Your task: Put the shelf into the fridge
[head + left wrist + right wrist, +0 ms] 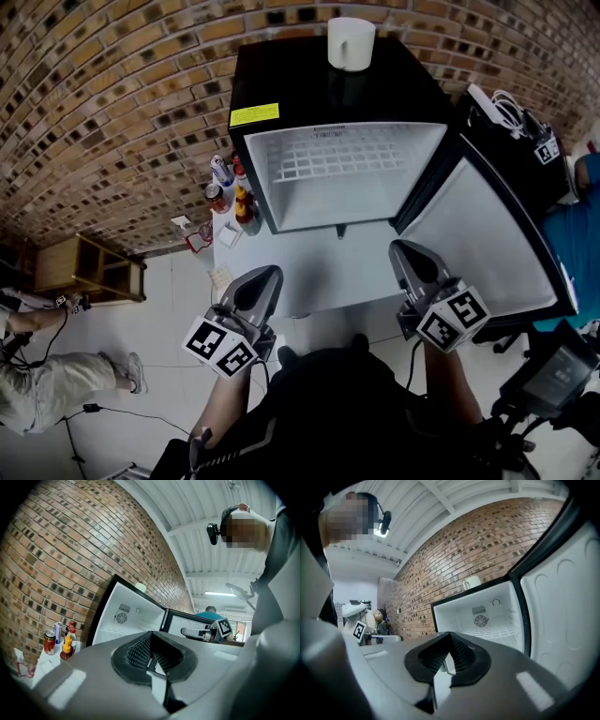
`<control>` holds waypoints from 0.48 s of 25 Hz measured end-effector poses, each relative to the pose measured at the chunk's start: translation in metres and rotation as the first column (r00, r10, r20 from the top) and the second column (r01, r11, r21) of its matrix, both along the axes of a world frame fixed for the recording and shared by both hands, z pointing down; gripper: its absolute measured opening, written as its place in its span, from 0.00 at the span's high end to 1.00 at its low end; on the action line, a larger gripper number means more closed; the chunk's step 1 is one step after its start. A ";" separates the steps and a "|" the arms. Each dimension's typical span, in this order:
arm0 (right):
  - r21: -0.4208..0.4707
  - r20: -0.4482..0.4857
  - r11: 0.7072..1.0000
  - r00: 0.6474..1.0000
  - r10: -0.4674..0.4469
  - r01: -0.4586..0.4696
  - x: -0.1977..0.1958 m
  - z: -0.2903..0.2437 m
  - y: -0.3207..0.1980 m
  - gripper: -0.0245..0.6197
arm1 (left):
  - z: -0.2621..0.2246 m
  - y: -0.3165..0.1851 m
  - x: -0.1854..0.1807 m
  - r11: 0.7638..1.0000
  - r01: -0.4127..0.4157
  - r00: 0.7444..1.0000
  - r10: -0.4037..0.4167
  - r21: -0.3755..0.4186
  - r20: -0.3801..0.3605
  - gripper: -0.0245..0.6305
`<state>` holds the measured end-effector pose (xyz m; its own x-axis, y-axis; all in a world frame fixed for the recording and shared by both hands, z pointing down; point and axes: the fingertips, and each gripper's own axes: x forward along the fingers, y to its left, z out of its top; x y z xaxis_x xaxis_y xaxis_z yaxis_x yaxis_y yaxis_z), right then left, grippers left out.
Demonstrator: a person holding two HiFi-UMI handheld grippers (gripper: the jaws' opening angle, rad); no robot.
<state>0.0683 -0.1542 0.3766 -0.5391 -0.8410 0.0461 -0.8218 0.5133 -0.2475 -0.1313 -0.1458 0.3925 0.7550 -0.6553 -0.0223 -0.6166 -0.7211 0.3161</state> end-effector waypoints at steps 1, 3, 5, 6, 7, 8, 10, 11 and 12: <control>0.007 -0.012 1.000 1.000 0.002 -0.002 0.001 -0.001 -0.001 0.95 | 0.000 -0.001 0.000 1.000 0.004 1.000 -0.004 -0.001 0.001 0.98; 0.007 -0.003 1.000 1.000 0.011 -0.011 0.006 -0.001 -0.004 0.95 | 0.001 -0.003 0.003 1.000 0.007 1.000 -0.007 0.006 0.011 0.98; -0.002 0.000 1.000 1.000 0.022 -0.022 0.010 0.003 -0.005 0.95 | 0.001 -0.003 0.006 1.000 0.000 1.000 0.000 0.012 0.018 0.98; -0.003 -0.005 1.000 1.000 0.025 -0.025 0.012 0.003 -0.004 0.95 | 0.001 -0.003 0.008 1.000 -0.003 1.000 0.003 0.012 0.017 0.98; -0.002 -0.007 1.000 1.000 0.025 -0.025 0.013 0.003 -0.004 0.95 | 0.001 -0.004 0.009 1.000 -0.003 1.000 0.002 0.010 0.015 0.98; 0.001 -0.009 1.000 1.000 0.024 -0.024 0.014 0.003 -0.004 0.95 | 0.001 -0.004 0.010 1.000 0.001 1.000 -0.001 0.007 0.014 0.98; 0.005 -0.015 1.000 1.000 0.019 -0.019 0.013 0.002 -0.005 0.95 | 0.002 -0.006 0.010 1.000 0.010 1.000 -0.010 0.002 0.020 0.98; 0.007 -0.018 1.000 1.000 0.017 -0.016 0.013 0.002 -0.006 0.95 | 0.003 -0.006 0.011 1.000 0.012 0.999 -0.012 0.003 0.030 0.98; 0.008 -0.022 1.000 1.000 0.016 -0.015 0.014 0.002 -0.006 0.95 | 0.003 -0.005 0.013 1.000 0.012 0.999 -0.012 0.005 0.042 0.98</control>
<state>0.0823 -0.1603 0.3784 -0.5250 -0.8496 0.0516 -0.8349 0.5022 -0.2251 -0.1185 -0.1512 0.3958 0.7475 -0.6642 0.0062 -0.6378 -0.7151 0.2861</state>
